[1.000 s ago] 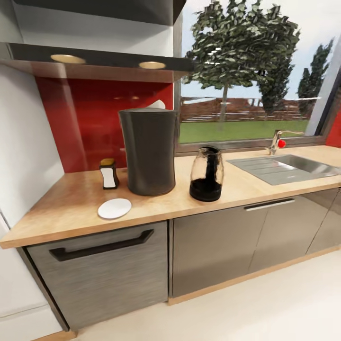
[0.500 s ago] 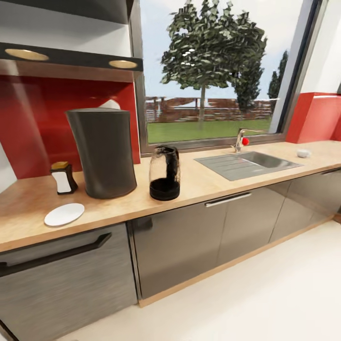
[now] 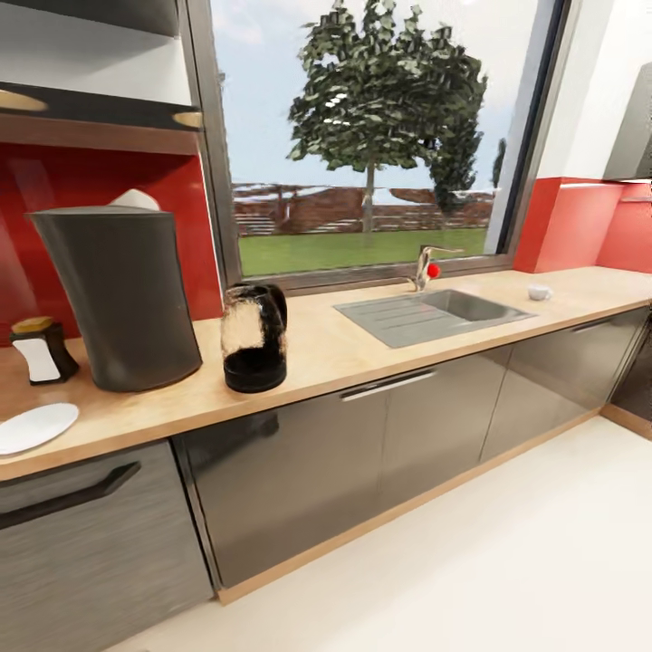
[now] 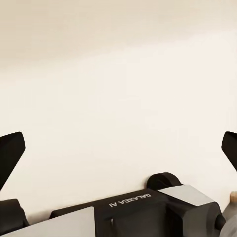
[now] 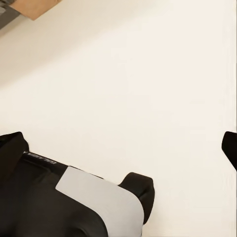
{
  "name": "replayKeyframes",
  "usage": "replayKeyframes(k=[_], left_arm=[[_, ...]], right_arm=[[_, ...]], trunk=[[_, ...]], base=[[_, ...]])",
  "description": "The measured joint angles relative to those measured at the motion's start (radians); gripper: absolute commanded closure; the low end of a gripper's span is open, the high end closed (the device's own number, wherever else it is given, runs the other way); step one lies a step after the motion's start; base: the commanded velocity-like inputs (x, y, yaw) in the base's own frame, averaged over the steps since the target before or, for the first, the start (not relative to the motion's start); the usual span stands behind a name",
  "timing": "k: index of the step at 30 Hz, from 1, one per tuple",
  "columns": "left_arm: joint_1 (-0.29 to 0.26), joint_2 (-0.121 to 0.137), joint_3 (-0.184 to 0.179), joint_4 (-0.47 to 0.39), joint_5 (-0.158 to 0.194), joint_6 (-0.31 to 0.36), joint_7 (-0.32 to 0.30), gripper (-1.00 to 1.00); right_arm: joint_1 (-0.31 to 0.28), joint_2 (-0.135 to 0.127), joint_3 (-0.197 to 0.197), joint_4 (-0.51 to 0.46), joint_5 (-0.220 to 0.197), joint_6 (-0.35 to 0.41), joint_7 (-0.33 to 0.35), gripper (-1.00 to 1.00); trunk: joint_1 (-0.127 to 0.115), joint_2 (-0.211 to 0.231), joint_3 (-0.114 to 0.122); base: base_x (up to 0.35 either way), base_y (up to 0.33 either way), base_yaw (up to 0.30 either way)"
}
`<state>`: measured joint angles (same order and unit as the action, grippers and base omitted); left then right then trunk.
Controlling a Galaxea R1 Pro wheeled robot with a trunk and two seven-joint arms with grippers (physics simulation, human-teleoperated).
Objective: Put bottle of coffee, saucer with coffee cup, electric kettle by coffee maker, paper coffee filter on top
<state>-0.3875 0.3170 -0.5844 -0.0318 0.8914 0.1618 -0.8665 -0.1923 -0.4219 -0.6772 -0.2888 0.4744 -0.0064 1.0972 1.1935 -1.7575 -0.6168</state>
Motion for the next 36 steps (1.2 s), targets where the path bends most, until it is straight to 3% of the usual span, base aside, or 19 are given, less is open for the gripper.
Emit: replayKeyframes(k=[7,30,36], left_arm=[[0.000,0.000,0.000,0.000,0.000,0.000,0.000,-1.00],[0.000,0.000,0.001,0.000,0.000,0.000,0.000,-1.00],[0.000,0.000,0.001,0.000,0.000,0.000,0.000,-1.00]], right_arm=[[0.000,0.000,0.000,0.000,0.000,0.000,0.001,-1.00],[0.000,0.001,0.000,0.000,0.000,-0.001,0.000,-1.00],[0.000,0.001,0.000,0.000,0.001,-0.002,0.000,-1.00]], trunk=[[0.000,0.000,0.000],[0.000,0.000,0.002],[0.000,0.000,0.003]], base=[[0.158,-0.324,-0.120],[0.232,-0.260,-0.249],[0.194,-0.283,-0.088]])
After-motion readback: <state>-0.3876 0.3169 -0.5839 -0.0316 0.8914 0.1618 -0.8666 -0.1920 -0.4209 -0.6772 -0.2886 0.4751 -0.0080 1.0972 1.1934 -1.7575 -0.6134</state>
